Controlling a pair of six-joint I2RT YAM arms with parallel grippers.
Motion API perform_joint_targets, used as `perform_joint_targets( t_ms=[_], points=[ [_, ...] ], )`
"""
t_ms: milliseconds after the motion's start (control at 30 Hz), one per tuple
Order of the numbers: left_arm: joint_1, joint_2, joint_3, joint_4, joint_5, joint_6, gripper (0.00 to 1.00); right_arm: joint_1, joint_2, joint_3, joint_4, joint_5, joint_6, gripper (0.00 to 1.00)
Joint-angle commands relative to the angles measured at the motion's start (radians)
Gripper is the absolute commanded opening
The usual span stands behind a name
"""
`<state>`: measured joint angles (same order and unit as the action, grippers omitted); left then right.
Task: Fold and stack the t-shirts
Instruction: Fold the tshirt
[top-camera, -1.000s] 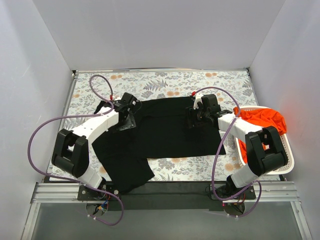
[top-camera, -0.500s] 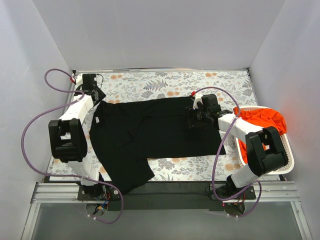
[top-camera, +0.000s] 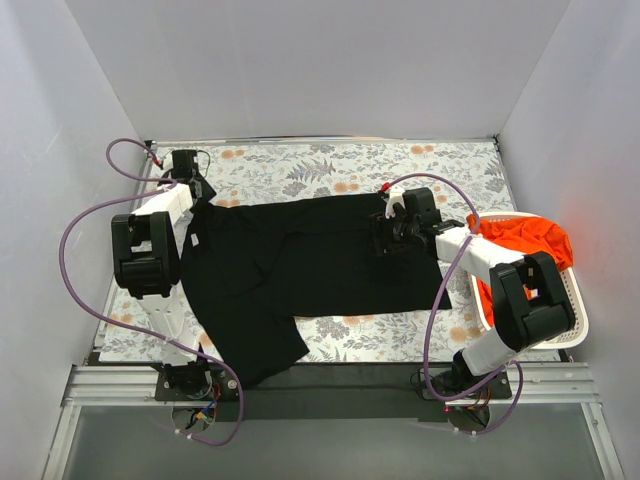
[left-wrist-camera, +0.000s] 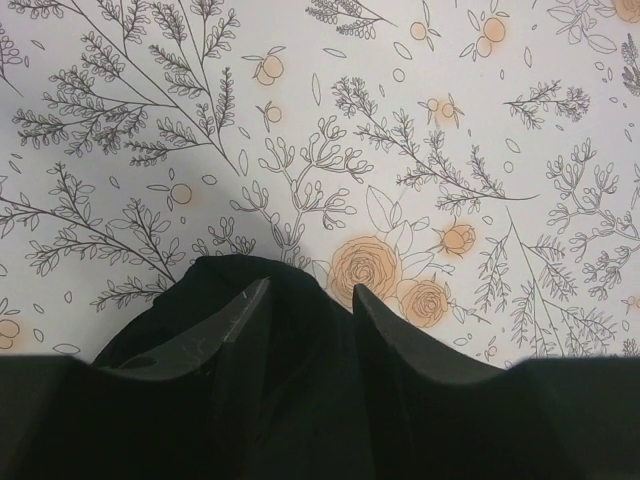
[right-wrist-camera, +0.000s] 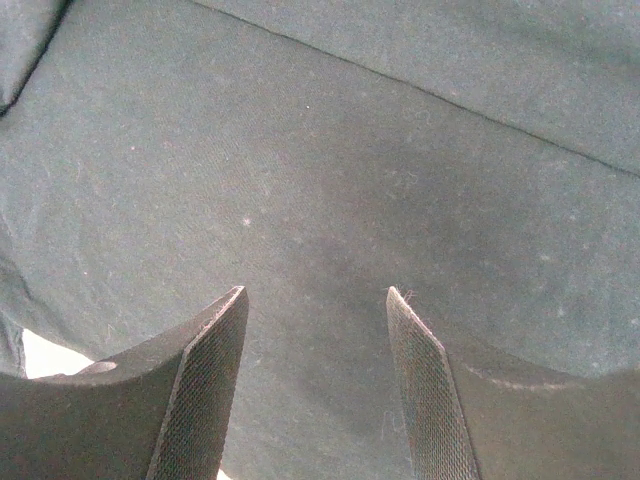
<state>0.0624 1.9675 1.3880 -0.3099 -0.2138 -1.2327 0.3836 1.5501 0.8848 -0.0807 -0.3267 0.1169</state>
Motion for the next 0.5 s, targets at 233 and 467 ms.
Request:
perform_joint_targets(
  t_ms=[233, 467],
  points=[
    [0.002, -0.021, -0.02, 0.048, -0.048, 0.033, 0.13, 0.0, 0.004, -0.014, 0.038, -0.017, -0.005, 0.55],
    [0.028, -0.039, 0.009, 0.043, -0.122, 0.035, 0.04, 0.0, -0.001, -0.02, 0.038, 0.017, -0.003, 0.55]
  ],
)
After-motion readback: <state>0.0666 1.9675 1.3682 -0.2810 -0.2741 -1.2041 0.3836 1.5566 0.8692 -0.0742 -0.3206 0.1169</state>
